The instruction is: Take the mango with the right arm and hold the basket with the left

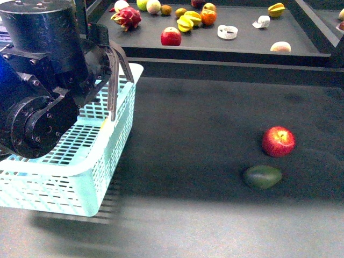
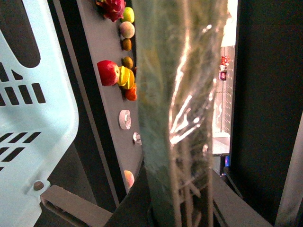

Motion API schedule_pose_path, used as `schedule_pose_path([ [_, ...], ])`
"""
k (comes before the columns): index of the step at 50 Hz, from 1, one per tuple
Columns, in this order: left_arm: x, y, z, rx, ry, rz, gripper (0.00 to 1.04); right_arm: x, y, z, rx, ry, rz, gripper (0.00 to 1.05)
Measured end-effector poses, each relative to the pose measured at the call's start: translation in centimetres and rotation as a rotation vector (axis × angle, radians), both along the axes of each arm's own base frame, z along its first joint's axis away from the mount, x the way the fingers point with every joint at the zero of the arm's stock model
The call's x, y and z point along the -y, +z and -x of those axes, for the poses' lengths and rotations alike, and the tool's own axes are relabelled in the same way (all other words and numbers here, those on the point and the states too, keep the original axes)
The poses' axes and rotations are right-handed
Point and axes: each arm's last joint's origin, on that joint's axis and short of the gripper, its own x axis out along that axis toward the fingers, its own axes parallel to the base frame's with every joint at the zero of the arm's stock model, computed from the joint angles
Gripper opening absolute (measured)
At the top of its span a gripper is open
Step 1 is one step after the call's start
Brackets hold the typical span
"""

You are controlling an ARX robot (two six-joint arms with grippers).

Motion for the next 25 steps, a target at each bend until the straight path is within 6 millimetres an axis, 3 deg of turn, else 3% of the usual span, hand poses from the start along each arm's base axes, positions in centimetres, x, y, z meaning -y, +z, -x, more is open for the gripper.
schedule_pose_path([
  [2, 0.0, -0.1, 0.0, -0.005, 0.000, 0.001, 0.14, 0.0, 0.0, 0.0, 0.000, 0.000, 0.000, 0.96],
  [14, -0.7, -0.3, 1.5, -0.234, 0.100, -0.075, 0.50, 0.0, 0.0, 0.0, 0.000, 0.000, 0.000, 0.96],
  [22, -1.5, 1.1, 4.2, -0.314, 0.142, -0.115, 0.75, 0.0, 0.0, 0.0, 0.000, 0.000, 0.000, 0.96],
  [25, -1.7, 2.0, 6.1, -0.324, 0.142, -0.132, 0.89, 0.0, 0.0, 0.0, 0.000, 0.000, 0.000, 0.96],
])
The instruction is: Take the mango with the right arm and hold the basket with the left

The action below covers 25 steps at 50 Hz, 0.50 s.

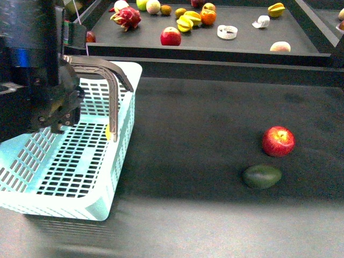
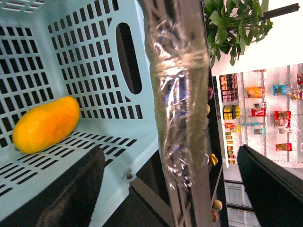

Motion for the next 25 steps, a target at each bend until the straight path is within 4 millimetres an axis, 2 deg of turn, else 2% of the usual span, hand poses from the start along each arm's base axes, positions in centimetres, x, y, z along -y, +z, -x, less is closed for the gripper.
schedule_pose_path([
  [3, -0.1, 1.1, 1.7, 0.001, -0.015, -0.024, 1.00, 0.0, 0.0, 0.0, 0.000, 0.000, 0.000, 0.96],
  [10, -0.9, 3.7, 6.6, -0.011, -0.056, -0.084, 0.99, 0.0, 0.0, 0.0, 0.000, 0.000, 0.000, 0.96],
  [16, -2.8, 5.2, 10.1, -0.027, -0.034, -0.176, 0.99, 0.0, 0.0, 0.0, 0.000, 0.000, 0.000, 0.96],
  [20, -3.7, 5.7, 11.4, -0.057, -0.032, -0.260, 0.99, 0.0, 0.0, 0.0, 0.000, 0.000, 0.000, 0.96],
  [25, -3.8, 5.7, 11.5, -0.062, -0.041, -0.291, 0.99, 0.0, 0.0, 0.0, 0.000, 0.000, 0.000, 0.96],
])
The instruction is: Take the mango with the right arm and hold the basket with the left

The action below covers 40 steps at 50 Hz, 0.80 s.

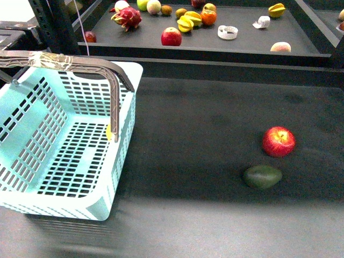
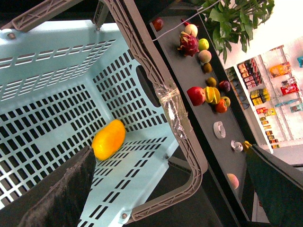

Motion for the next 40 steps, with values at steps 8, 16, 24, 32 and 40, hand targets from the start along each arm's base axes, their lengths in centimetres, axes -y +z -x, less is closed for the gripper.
schedule_pose_path([
  [8, -1.0, -0.8, 1.4, 0.150, -0.330, -0.337, 0.76, 0.0, 0.0, 0.0, 0.000, 0.000, 0.000, 0.96],
  [16, -2.6, 0.8, 3.8, 0.180, -0.394, -0.839, 0.42, 0.0, 0.0, 0.0, 0.000, 0.000, 0.000, 0.96],
  [24, -3.6, 1.7, 5.7, 0.161, -0.410, -0.931, 0.07, 0.0, 0.0, 0.0, 0.000, 0.000, 0.000, 0.96],
  [32, -4.2, 1.7, 7.2, 0.157, -0.414, -0.943, 0.04, 0.0, 0.0, 0.0, 0.000, 0.000, 0.000, 0.96],
  [40, -5.3, 1.8, 8.3, 0.157, -0.401, -0.948, 0.04, 0.0, 0.0, 0.0, 0.000, 0.000, 0.000, 0.96],
])
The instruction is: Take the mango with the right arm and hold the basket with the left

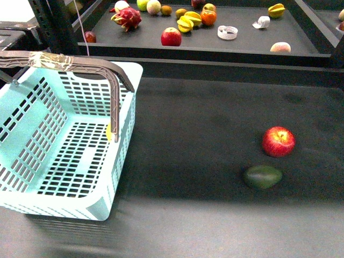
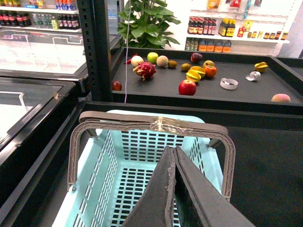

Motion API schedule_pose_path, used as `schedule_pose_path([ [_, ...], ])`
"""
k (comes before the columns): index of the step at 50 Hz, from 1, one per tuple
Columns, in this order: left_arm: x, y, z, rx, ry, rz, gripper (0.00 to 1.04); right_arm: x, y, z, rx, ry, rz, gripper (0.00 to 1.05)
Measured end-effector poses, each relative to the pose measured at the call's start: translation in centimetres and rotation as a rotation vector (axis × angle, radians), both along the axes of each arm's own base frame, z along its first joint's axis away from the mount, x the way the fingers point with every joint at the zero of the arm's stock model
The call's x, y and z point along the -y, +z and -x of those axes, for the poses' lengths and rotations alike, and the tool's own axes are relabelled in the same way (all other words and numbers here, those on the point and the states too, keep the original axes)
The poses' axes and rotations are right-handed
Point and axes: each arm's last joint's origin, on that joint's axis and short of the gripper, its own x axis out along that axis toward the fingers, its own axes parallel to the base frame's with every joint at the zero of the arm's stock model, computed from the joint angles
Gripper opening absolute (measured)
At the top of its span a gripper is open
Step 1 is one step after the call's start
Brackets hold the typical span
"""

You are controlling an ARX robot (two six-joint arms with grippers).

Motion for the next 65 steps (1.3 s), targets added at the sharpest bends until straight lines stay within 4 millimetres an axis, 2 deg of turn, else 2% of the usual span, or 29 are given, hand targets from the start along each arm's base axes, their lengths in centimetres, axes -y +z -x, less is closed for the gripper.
schedule_pose_path([
  [24, 0.0, 0.9, 2.4, 0.030, -0.005, -0.006, 0.04, 0.0, 0.0, 0.0, 0.000, 0.000, 0.000, 0.96],
  [51, 0.0, 1.0, 4.0, 0.032, -0.005, -0.007, 0.04, 0.0, 0.0, 0.0, 0.000, 0.000, 0.000, 0.96],
  [56, 0.0, 0.6, 5.0, 0.019, -0.005, -0.008, 0.04, 0.0, 0.0, 0.0, 0.000, 0.000, 0.000, 0.96],
  [65, 0.0, 0.6, 5.1, 0.025, -0.005, -0.007, 0.04, 0.0, 0.0, 0.0, 0.000, 0.000, 0.000, 0.96],
])
